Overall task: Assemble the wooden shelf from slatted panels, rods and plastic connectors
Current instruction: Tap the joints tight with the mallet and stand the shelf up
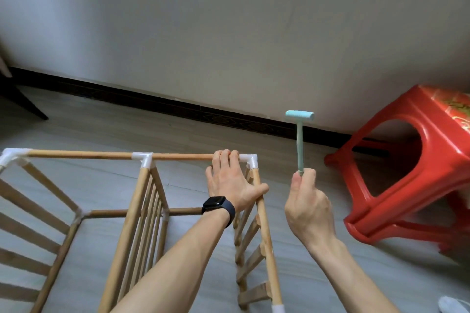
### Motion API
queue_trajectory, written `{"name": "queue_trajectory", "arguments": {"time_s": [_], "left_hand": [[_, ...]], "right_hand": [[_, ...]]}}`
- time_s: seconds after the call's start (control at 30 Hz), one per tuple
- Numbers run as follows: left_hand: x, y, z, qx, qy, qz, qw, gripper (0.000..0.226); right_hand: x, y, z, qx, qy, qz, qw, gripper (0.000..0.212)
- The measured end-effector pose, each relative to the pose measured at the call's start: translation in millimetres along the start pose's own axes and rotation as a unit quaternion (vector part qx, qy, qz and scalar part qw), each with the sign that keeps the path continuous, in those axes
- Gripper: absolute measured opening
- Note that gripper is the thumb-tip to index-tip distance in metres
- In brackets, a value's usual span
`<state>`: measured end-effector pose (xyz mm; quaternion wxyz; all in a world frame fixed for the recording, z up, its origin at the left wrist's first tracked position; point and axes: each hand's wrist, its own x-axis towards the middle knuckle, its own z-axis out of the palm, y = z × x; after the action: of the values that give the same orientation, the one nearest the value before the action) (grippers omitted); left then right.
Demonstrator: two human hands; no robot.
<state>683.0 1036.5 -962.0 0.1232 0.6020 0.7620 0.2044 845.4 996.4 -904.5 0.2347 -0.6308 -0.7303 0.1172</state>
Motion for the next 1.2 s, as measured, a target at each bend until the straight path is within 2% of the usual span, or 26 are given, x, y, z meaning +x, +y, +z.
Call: {"name": "queue_trajectory", "arguments": {"time_s": [0.07, 0.1, 0.17, 0.2, 0.27, 0.3, 0.37, 0.43, 0.5, 0.6, 0.67, 0.73, 0.8, 0.87, 1.0, 1.1, 1.2], "left_hand": [[-1, 2, -2, 0.001, -0.005, 0.005, 1.000, 0.105], [-1, 2, -2, 0.004, -0.004, 0.007, 1.000, 0.104], [-1, 1, -2, 0.000, 0.001, 0.007, 1.000, 0.104], [-1, 1, -3, -0.003, 0.004, 0.004, 1.000, 0.103], [-2, 1, -4, 0.001, -0.005, 0.010, 1.000, 0.102], [-2, 1, -4, 0.003, -0.009, 0.011, 1.000, 0.102], [-3, 1, -4, 0.001, -0.014, 0.010, 1.000, 0.103], [-3, 3, -8, -0.004, -0.028, 0.001, 1.000, 0.104], [-2, 3, -13, 0.017, -0.078, 0.011, 0.997, 0.108], [2, -13, -34, 0.039, -0.164, 0.054, 0.984, 0.107], [4, -35, -63, 0.058, -0.190, 0.091, 0.976, 0.095], [-4, -69, -100, 0.100, -0.161, 0.122, 0.974, 0.084], [-21, -115, -141, 0.151, -0.123, 0.134, 0.972, 0.077], [-44, -174, -180, 0.199, -0.106, 0.089, 0.970, 0.075], [-114, -289, -235, 0.218, -0.049, -0.139, 0.965, 0.083], [-173, -343, -253, 0.110, -0.036, -0.278, 0.954, 0.081], [-207, -356, -247, -0.049, -0.113, -0.300, 0.946, 0.065]], "right_hand": [[-5, 0, 0, -0.045, -0.078, 0.019, 0.996, 0.020], [-4, 0, 1, -0.052, -0.068, 0.026, 0.996, 0.020], [-3, 1, 1, -0.006, 0.020, 0.022, 1.000, 0.020], [-1, 0, 1, -0.016, 0.016, 0.010, 1.000, 0.020], [-4, -3, 1, -0.077, -0.083, 0.025, 0.993, 0.022], [-4, -1, 2, -0.089, -0.097, 0.044, 0.990, 0.023], [-5, 2, -2, -0.064, -0.044, 0.052, 0.996, 0.021], [-6, -2, -6, -0.108, -0.097, 0.067, 0.987, 0.024], [-13, -2, -5, -0.168, -0.142, 0.092, 0.971, 0.028], [-29, -13, -5, -0.151, -0.095, 0.115, 0.977, 0.025], [-37, -23, -5, -0.132, -0.053, 0.156, 0.977, 0.027], [-45, -36, -5, -0.087, -0.021, 0.188, 0.978, 0.027], [-54, -53, -1, -0.044, -0.004, 0.169, 0.985, 0.027], [-70, -76, 10, -0.003, -0.013, 0.103, 0.995, 0.029], [-109, -130, 48, 0.070, -0.113, -0.056, 0.990, 0.030], [-126, -163, 77, 0.120, -0.176, -0.119, 0.970, 0.024], [-132, -183, 97, 0.153, -0.181, -0.177, 0.955, 0.033]]}}
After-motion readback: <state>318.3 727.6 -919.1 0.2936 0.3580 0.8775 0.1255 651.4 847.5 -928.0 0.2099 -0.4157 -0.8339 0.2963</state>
